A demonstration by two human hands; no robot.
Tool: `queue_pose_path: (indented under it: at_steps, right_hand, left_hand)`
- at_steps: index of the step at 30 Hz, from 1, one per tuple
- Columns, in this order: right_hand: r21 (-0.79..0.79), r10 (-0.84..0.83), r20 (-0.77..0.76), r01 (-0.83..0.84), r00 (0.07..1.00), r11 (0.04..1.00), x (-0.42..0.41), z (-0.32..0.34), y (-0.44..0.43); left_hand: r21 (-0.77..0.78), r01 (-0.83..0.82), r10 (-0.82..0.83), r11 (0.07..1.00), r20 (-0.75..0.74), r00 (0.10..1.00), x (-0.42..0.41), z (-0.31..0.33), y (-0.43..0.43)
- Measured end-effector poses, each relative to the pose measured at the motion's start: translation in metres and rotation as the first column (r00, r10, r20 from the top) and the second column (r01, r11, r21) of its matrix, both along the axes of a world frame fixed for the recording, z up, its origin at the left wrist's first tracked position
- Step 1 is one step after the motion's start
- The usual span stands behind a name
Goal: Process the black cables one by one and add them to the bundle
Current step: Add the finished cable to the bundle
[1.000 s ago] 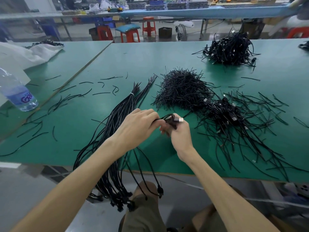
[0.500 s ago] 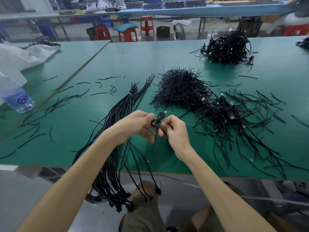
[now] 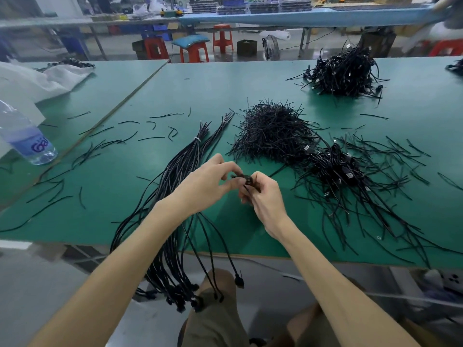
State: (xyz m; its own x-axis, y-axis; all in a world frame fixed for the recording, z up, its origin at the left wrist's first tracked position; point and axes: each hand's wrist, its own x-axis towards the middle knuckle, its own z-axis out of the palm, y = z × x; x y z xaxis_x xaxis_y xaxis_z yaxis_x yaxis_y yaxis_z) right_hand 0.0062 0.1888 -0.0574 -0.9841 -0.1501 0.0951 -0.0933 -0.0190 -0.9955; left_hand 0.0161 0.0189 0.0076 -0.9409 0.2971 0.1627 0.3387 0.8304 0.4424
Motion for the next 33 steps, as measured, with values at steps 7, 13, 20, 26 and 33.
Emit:
queue_pose_path:
  at_steps: [7,13,20,26,33]
  right_hand:
    - [0.074,-0.006,-0.038,0.008,0.999,0.997,0.001,0.001,0.001]
    - [0.045,-0.036,-0.035,0.038,0.999,0.998,-0.002,-0.001,0.002]
    - [0.045,-0.021,-0.039,0.022,0.999,0.999,-0.002,-0.002,0.0]
    - [0.025,-0.034,-0.033,0.035,0.999,0.999,-0.002,-0.002,0.001]
    - [0.031,-0.01,-0.041,0.011,0.999,0.999,-0.001,-0.001,0.0]
  left_hand:
    - [-0.076,-0.269,0.271,0.96,0.03,0.962,-0.001,-0.003,0.02]
    - [0.349,-0.329,0.161,0.877,0.433,0.887,0.002,0.008,0.017]
    - [0.425,-0.011,-0.147,0.905,0.337,0.93,0.006,0.006,0.0]
    - [0.204,0.142,-0.181,0.969,0.185,0.966,0.005,0.003,-0.004]
    - [-0.025,0.069,-0.072,0.997,-0.124,0.99,0.009,0.007,0.002]
